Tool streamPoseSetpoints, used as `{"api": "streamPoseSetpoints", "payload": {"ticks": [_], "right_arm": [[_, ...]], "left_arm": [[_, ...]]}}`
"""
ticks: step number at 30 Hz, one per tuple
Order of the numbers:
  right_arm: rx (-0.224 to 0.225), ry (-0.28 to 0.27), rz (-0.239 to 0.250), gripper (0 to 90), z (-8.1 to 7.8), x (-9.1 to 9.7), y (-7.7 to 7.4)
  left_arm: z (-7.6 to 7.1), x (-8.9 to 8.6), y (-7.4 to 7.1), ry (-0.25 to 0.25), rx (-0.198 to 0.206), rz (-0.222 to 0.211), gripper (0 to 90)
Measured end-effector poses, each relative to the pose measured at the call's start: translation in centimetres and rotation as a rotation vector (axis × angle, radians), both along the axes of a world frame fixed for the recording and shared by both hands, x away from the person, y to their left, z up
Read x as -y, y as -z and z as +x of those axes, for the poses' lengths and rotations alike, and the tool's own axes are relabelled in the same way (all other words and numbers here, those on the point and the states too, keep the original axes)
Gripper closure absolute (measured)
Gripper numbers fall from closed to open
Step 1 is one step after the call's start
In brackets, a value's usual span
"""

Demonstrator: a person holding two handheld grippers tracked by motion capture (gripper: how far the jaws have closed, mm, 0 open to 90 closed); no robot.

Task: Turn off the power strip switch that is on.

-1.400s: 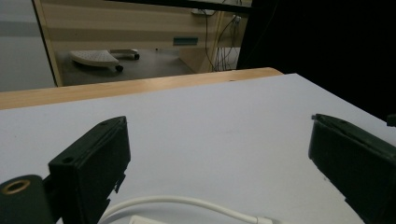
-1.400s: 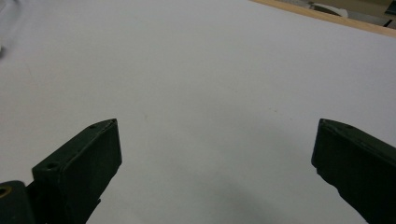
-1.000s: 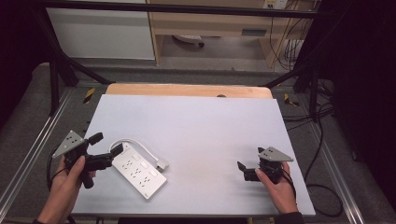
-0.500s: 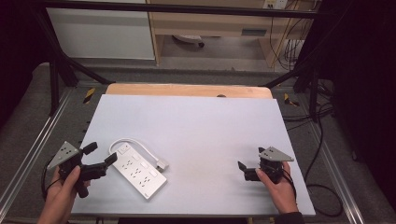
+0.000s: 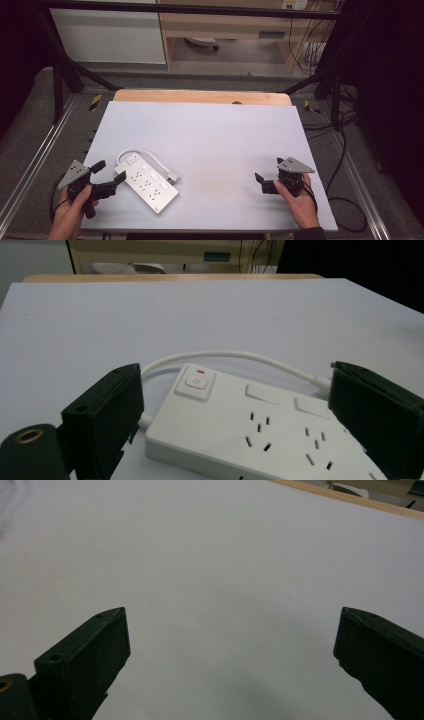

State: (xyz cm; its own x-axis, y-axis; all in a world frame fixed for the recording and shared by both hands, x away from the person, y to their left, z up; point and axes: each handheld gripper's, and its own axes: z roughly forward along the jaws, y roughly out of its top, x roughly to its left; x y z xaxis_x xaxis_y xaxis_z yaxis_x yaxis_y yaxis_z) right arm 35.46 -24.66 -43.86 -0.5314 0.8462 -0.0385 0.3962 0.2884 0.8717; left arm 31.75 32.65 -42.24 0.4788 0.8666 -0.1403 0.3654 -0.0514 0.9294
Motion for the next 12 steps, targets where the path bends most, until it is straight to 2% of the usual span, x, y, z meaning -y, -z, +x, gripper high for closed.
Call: {"api": "streamPoseSetpoints", "payload": {"ticks": [5, 9, 12], "right_arm": [[-0.004, 0.005, -0.005, 2.1, 0.04, 0.04, 0.05], [-0.007, 0.017, -0.014, 2.0, 0.11, 0.15, 0.12], [-0.039, 0.050, -0.025, 2.0, 0.39, 0.27, 0.43]], "left_arm": [[-0.01, 0.15, 0.46, 0.021, -0.014, 0.010, 7.5], [0.07, 0.62, 0.92, 0.039, -0.042, 0.031, 7.5], [0.08, 0.82, 0.81, 0.030, -0.044, 0.026, 7.8]]}}
